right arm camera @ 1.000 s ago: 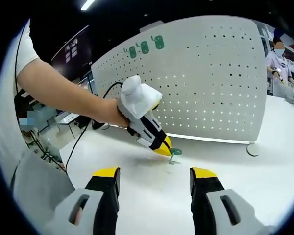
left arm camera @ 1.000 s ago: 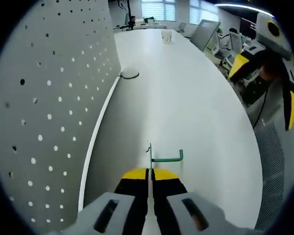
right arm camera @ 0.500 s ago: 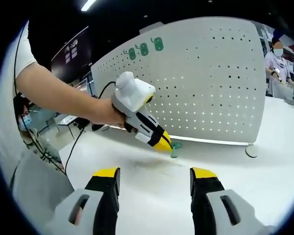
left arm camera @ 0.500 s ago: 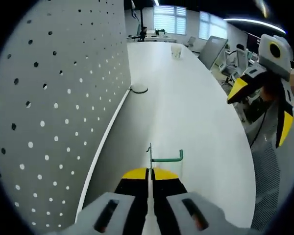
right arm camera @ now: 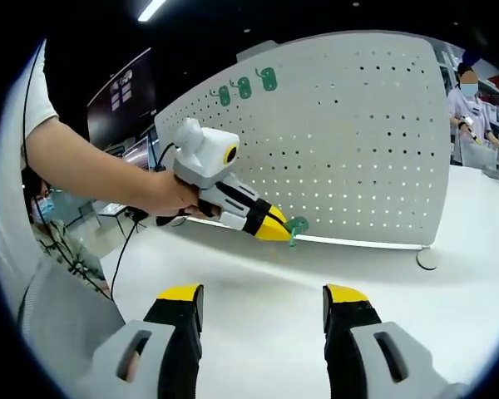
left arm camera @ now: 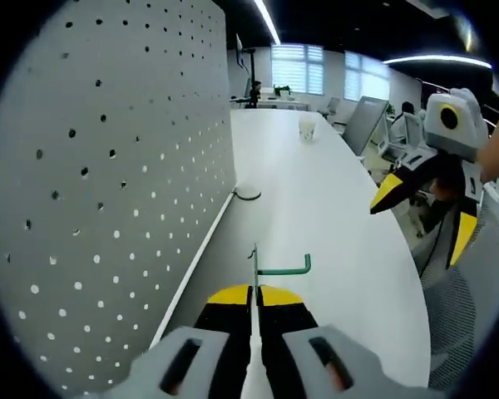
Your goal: Insert the hook assembly into the mounting plate slot until the hook locks in place.
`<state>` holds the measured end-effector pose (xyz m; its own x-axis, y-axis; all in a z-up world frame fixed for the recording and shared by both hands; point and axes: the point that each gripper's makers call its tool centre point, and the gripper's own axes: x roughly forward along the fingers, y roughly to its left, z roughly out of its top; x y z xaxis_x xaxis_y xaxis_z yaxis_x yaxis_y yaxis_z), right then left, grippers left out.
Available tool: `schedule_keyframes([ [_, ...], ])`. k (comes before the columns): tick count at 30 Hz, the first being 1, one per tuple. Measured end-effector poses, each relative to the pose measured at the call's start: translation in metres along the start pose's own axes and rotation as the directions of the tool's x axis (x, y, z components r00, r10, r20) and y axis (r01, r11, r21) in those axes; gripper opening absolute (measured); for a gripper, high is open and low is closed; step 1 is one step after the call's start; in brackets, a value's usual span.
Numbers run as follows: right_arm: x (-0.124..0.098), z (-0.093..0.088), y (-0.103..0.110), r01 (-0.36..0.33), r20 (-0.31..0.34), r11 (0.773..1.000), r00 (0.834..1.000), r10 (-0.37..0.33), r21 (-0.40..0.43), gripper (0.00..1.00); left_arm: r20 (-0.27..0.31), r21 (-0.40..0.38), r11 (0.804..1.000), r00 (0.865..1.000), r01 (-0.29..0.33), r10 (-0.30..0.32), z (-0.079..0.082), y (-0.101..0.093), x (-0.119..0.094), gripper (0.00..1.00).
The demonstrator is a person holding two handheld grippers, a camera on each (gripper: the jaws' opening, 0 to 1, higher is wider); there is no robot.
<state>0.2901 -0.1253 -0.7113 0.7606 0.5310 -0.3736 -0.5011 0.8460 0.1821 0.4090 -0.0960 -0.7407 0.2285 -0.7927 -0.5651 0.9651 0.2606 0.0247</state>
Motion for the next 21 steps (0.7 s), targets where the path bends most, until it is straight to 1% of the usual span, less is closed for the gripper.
schedule_keyframes([
  [2,0.000,0.001,0.000,0.000,0.003,1.000,1.000,0.000,-0.002,0.56,0.027,-0.003,1.000,1.000,-0.007,0.008,0.005,0.000,-0.004,0.01],
  [3,0.000,0.001,0.001,-0.002,0.003,1.000,1.000,0.002,-0.001,0.56,0.045,0.014,1.000,0.999,-0.013,0.012,0.008,0.001,-0.006,0.01],
  [5,0.000,0.001,0.001,-0.001,0.003,1.000,1.000,0.001,-0.003,0.56,0.066,0.013,1.000,0.998,-0.019,0.018,0.012,-0.001,-0.011,0.01],
  [6,0.000,0.001,0.001,-0.001,0.006,1.000,1.000,0.001,-0.002,0.56,0.094,0.016,1.000,0.995,-0.025,0.023,0.017,0.000,-0.013,0.01],
  [8,0.000,0.002,0.000,-0.001,0.008,1.000,1.000,0.001,-0.002,0.56,0.113,-0.014,0.999,0.993,-0.030,0.031,0.020,0.000,-0.017,0.01],
  [10,0.001,0.002,0.001,-0.004,0.008,1.000,1.000,0.004,0.000,0.56,0.163,0.008,0.999,0.986,-0.041,0.039,0.028,-0.002,-0.024,0.01],
  [11,0.001,0.002,0.001,-0.004,0.008,1.000,1.000,0.004,-0.001,0.56,0.171,-0.004,0.999,0.985,-0.036,0.036,0.029,-0.004,-0.027,0.01],
  [12,0.001,0.003,0.002,-0.006,0.012,1.000,1.000,0.006,-0.001,0.56,0.188,-0.004,0.999,0.981,-0.046,0.046,0.031,-0.004,-0.030,0.01],
  [14,0.000,0.004,0.003,-0.007,0.017,1.000,1.000,0.007,-0.004,0.57,0.211,0.009,0.998,0.976,-0.055,0.051,0.035,-0.005,-0.035,0.01],
  [15,0.000,0.004,0.003,-0.007,0.017,1.000,1.000,0.007,-0.004,0.57,0.225,-0.004,0.998,0.973,-0.058,0.058,0.037,-0.006,-0.039,0.01],
  [17,0.000,0.005,0.003,-0.008,0.022,1.000,1.000,0.008,-0.006,0.57,0.236,-0.006,0.998,0.970,-0.065,0.065,0.037,-0.006,-0.043,0.01],
  [19,0.000,0.005,0.004,-0.009,0.025,1.000,1.000,0.009,-0.008,0.57,0.264,-0.030,0.997,0.961,-0.076,0.082,0.040,-0.005,-0.050,0.01],
  [21,0.000,0.006,0.004,-0.011,0.027,1.000,1.000,0.011,-0.011,0.57,0.298,-0.070,0.995,0.951,-0.069,0.087,0.043,-0.005,-0.056,0.01],
])
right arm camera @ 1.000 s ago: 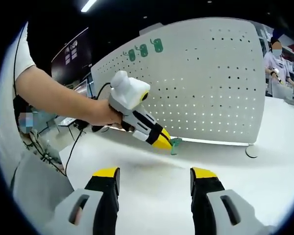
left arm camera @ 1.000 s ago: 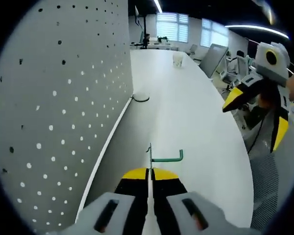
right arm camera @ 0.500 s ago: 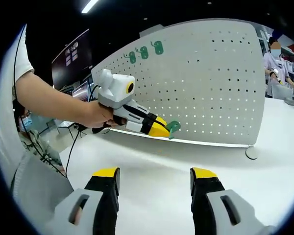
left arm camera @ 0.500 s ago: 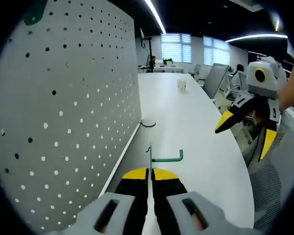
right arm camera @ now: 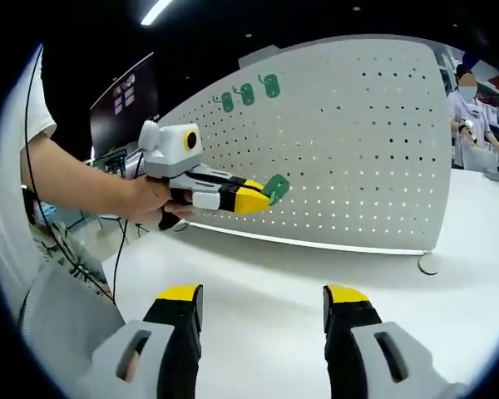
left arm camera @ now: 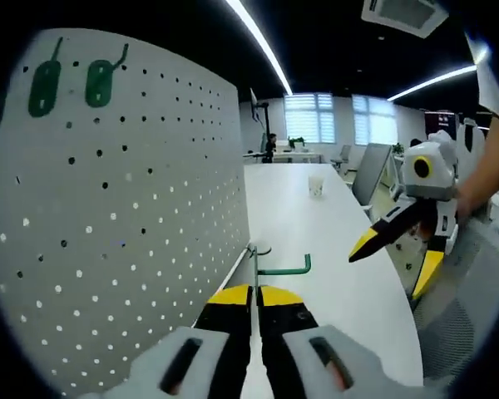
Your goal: Insert the hook assembly into the mounting plate slot until the hook locks in place.
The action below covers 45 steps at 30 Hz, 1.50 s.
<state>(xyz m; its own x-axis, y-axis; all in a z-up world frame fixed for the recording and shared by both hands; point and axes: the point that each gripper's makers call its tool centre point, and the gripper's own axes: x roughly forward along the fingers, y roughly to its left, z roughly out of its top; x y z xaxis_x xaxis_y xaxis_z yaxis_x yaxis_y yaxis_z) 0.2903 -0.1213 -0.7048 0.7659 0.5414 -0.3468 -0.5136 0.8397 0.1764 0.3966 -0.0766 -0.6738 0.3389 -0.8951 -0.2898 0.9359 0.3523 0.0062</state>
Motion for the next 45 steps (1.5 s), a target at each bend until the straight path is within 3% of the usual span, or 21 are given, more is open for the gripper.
schedule_keyframes([
  [1,0.000,0.000,0.000,-0.001,0.001,1.000,1.000,0.001,-0.003,0.57,0.033,-0.022,1.000,0.999,0.005,-0.004,0.004,-0.002,-0.003,0.01],
  [4,0.000,0.000,0.000,-0.002,0.001,1.000,1.000,0.002,-0.003,0.56,0.032,0.000,1.000,0.999,-0.020,0.020,0.003,-0.002,-0.012,0.02],
  [7,0.000,-0.001,0.000,-0.005,-0.003,1.000,1.000,0.005,-0.001,0.56,0.076,-0.047,0.998,0.997,-0.029,0.033,0.010,-0.003,-0.019,0.02],
  [12,0.000,0.000,0.001,-0.009,-0.001,1.000,1.000,0.009,-0.003,0.56,0.118,-0.032,0.998,0.991,-0.061,0.065,0.018,-0.005,-0.031,0.02],
  [15,0.000,0.001,0.001,-0.008,0.003,1.000,1.000,0.008,-0.003,0.56,0.191,-0.072,0.994,0.978,-0.077,0.089,0.031,-0.005,-0.041,0.02],
  [20,-0.001,0.002,0.001,-0.007,0.009,1.000,1.000,0.007,-0.007,0.56,0.220,-0.100,0.991,0.970,-0.084,0.104,0.037,-0.013,-0.055,0.02],
  [25,-0.001,0.005,0.003,-0.015,0.022,1.000,1.000,0.015,-0.004,0.56,0.273,-0.130,0.985,0.951,-0.112,0.144,0.042,-0.019,-0.074,0.02],
  [27,-0.001,0.005,0.003,-0.016,0.023,1.000,1.000,0.016,-0.009,0.56,0.274,-0.133,0.985,0.951,-0.112,0.146,0.041,-0.020,-0.079,0.02],
  [36,0.000,0.005,0.003,-0.019,0.021,1.000,1.000,0.019,-0.003,0.56,0.321,-0.172,0.967,0.917,-0.187,0.235,0.051,-0.018,-0.103,0.02],
  [45,0.000,0.004,0.005,-0.022,0.016,1.000,1.000,0.022,-0.008,0.56,0.313,-0.187,0.964,0.918,-0.191,0.242,0.047,-0.020,-0.102,0.02],
])
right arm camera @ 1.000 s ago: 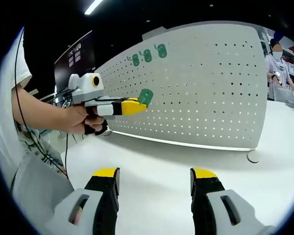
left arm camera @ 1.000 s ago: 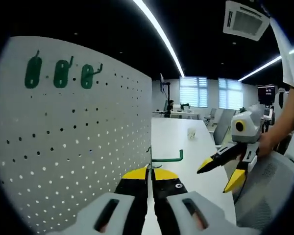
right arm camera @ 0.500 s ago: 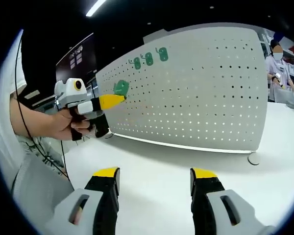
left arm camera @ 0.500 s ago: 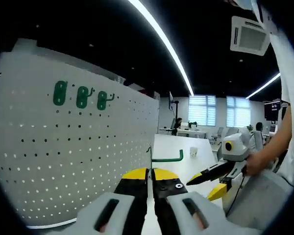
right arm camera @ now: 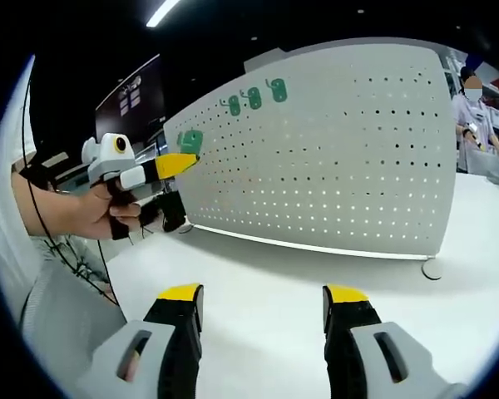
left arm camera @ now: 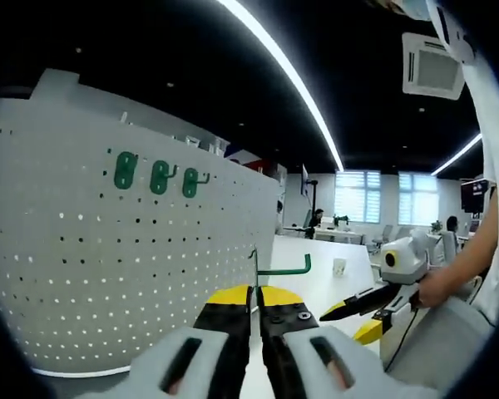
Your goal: Insert the hook assembly into the mounting plate slot until the hook locks in place.
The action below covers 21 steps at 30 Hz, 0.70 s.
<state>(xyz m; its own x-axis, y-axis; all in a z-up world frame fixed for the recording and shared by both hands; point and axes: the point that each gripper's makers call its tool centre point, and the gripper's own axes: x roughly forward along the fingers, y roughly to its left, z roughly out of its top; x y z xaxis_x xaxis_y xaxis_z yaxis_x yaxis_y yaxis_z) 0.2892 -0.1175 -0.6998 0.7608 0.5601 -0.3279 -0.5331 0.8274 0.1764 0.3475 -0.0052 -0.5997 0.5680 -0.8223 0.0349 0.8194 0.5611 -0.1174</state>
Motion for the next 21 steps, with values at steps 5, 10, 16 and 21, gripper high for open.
schedule_keyframes([
  [5,-0.002,0.006,0.000,0.002,0.025,1.000,1.000,-0.002,-0.007,0.56,-0.003,-0.006,1.000,1.000,0.001,-0.001,-0.002,-0.001,-0.001,0.02],
  [10,-0.009,0.042,0.011,-0.036,0.199,0.998,0.979,0.045,-0.051,0.59,-0.010,-0.008,1.000,1.000,-0.007,0.007,-0.003,0.000,-0.002,0.02],
  [16,-0.021,0.073,0.039,-0.108,0.345,0.984,0.926,0.151,-0.140,0.59,-0.019,0.014,1.000,1.000,-0.017,0.017,-0.005,0.001,-0.003,0.02],
  [21,-0.021,0.080,0.053,-0.140,0.368,0.976,0.909,0.193,-0.166,0.61,-0.028,0.050,0.999,1.000,-0.005,0.007,-0.005,-0.003,0.000,0.02],
])
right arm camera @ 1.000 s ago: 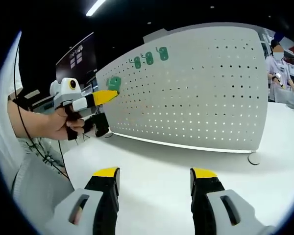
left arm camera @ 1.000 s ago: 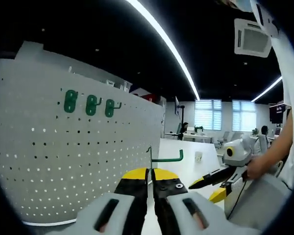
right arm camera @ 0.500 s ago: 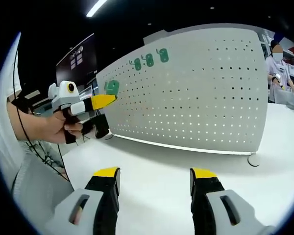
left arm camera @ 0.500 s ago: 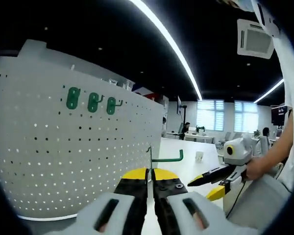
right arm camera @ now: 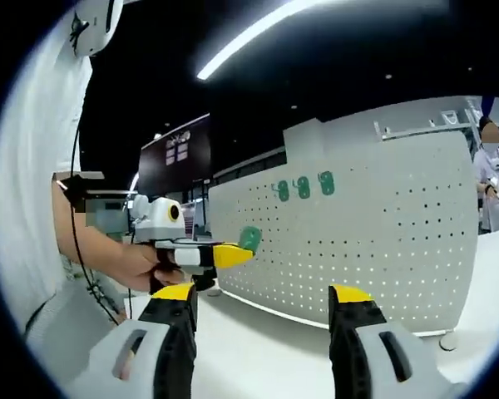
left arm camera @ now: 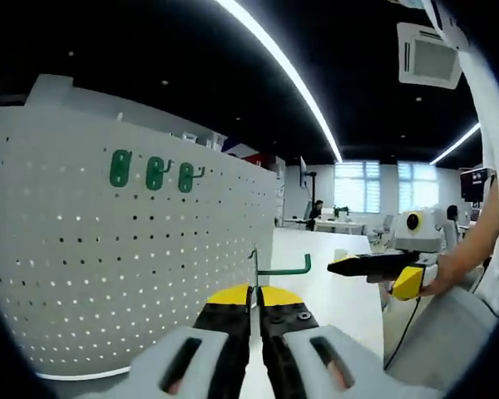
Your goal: Insert the hook assembly into the mounting plate slot until the hook locks in place.
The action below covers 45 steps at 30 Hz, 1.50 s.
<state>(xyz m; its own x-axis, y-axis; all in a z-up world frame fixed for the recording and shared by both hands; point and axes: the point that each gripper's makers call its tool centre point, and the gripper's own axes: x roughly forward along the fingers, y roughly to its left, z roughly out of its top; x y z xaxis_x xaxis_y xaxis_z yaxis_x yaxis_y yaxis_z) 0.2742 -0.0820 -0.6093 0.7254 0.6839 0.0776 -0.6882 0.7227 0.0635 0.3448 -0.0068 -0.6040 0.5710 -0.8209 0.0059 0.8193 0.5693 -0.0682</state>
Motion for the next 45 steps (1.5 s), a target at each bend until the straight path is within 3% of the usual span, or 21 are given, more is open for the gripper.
schedule_keyframes([
  [14,-0.003,0.004,-0.008,0.022,0.009,0.999,1.000,-0.023,0.029,0.60,0.005,-0.010,1.000,1.000,-0.004,0.004,0.001,-0.002,0.000,0.02],
  [21,0.001,0.004,-0.002,0.001,0.004,0.999,1.000,-0.001,0.033,0.57,0.007,-0.014,1.000,1.000,-0.009,0.009,0.001,-0.003,0.000,0.02],
  [28,0.014,0.015,0.004,-0.009,0.040,0.998,0.999,0.006,0.064,0.53,0.013,-0.009,1.000,1.000,-0.012,0.012,0.003,-0.006,0.000,0.02],
  [45,0.038,0.023,0.011,-0.023,0.055,0.996,0.998,0.018,0.091,0.49,0.019,0.001,1.000,1.000,-0.014,0.014,0.006,-0.015,-0.001,0.02],
])
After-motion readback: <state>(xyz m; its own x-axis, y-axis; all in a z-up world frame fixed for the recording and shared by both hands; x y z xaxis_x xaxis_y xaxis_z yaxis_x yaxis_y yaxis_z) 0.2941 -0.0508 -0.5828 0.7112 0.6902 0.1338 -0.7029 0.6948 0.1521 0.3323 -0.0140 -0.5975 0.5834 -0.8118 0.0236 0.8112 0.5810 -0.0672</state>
